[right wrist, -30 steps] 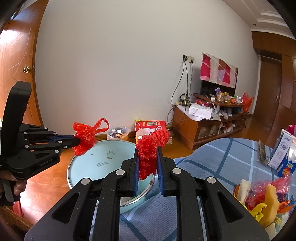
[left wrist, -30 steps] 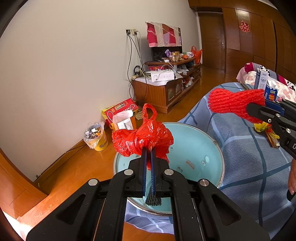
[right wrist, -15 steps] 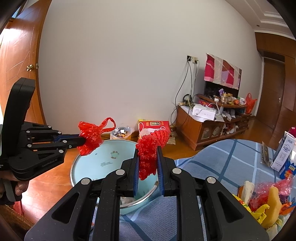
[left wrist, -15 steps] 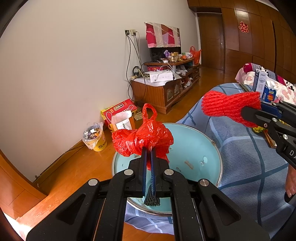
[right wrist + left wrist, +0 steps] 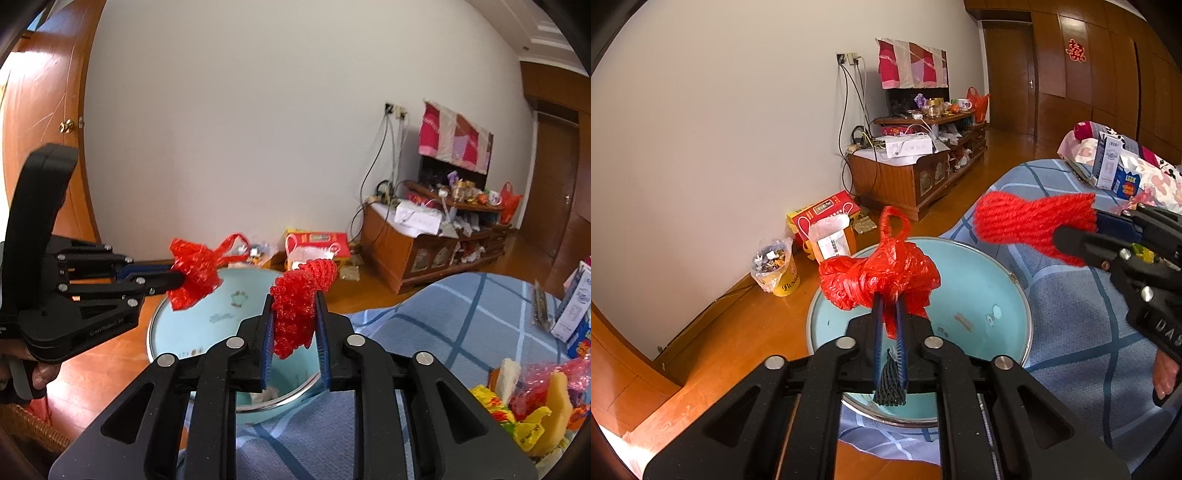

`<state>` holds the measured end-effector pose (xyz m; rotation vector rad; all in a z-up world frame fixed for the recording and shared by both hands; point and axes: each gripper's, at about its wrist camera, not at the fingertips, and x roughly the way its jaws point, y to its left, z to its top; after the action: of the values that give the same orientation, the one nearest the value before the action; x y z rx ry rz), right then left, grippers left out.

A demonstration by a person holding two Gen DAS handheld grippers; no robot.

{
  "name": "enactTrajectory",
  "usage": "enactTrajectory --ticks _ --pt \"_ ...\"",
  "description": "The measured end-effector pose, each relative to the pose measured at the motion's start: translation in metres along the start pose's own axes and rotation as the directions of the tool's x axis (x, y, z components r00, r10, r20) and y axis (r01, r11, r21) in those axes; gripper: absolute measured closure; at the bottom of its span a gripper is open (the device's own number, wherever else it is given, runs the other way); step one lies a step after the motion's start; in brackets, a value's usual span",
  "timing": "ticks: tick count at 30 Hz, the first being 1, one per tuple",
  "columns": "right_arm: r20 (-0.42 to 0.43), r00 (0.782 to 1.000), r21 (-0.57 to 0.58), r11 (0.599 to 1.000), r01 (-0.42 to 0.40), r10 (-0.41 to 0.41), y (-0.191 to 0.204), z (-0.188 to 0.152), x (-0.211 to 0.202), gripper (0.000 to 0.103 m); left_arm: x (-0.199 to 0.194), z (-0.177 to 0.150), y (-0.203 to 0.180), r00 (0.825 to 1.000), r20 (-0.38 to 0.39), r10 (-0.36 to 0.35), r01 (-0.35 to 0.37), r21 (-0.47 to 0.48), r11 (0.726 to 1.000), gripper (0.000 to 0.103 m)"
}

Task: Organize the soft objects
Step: 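Open both tools to drop the red bag and red mesh into the bin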

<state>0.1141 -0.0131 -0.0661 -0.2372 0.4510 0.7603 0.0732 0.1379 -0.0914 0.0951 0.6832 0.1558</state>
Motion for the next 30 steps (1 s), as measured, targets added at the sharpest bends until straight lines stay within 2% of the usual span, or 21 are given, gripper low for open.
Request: enactTrajectory --ticks 3,4,5,30 --pt "-0.013 1.0 0.003 1.0 -0.005 0.005 0.0003 -0.0032 0.0039 0.059 0.0012 -0.0009 -0.0002 1.0 -0.004 0.006 -0.006 -0.001 1.0 0.069" --pt "-0.017 1.0 0.005 1.0 -0.003 0.003 0.0 -0.0039 0.0047 0.056 0.0008 -0.0013 0.0 1.0 -0.001 0.012 -0.012 -0.005 1.0 0.058" --pt "-0.019 1.0 0.008 1.0 -0.003 0.003 -0.0006 -0.0048 0.0051 0.053 -0.0002 -0.0005 -0.0004 1.0 0.002 0.019 -0.019 -0.007 1.0 0.054" --pt "-0.027 0.999 0.025 0.999 0.02 -0.019 -0.0092 -0.0096 0.0029 0.05 0.0015 -0.0018 -0.0007 1.0 -0.003 0.014 -0.014 0.0 1.0 0.051"
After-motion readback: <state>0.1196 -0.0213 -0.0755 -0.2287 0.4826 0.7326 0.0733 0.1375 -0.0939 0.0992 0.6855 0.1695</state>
